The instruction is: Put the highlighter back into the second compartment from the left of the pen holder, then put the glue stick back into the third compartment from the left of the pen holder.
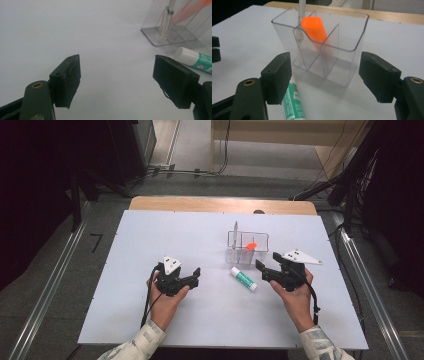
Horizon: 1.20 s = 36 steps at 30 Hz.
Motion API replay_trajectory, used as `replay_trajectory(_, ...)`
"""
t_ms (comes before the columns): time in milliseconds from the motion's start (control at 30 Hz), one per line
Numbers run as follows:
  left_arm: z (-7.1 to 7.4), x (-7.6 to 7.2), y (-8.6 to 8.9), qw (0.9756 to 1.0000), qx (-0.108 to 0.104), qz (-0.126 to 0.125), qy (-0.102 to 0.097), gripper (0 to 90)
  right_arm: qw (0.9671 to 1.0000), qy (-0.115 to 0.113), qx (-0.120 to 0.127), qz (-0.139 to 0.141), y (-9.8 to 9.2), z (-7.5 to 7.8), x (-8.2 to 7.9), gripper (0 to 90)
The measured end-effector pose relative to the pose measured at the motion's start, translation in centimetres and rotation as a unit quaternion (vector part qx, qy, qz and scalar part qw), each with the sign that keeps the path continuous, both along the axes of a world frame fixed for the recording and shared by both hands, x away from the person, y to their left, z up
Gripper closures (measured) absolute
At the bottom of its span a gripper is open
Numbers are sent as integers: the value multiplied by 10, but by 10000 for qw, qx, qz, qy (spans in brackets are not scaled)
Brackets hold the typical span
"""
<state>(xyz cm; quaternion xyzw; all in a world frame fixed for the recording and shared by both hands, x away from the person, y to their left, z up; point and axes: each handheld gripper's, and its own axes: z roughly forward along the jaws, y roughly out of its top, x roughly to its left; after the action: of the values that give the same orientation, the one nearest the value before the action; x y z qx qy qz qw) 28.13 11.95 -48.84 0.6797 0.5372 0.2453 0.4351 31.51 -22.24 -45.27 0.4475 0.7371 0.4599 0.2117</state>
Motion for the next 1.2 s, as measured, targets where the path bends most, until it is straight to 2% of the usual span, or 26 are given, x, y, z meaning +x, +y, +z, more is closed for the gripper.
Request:
replay_trajectory(333,1,-2,10,9999,-59,119,-15,224,9995,213,-173,147,4,-12,-10,239)
replay_trajectory(700,1,-1,9,9999,-52,87,-11,224,9991,322,-237,173,3,-16,-15,237)
replay_trajectory(1200,1,-2,13,9999,-36,147,-1,223,9981,380,-328,359,8,-21,-25,236)
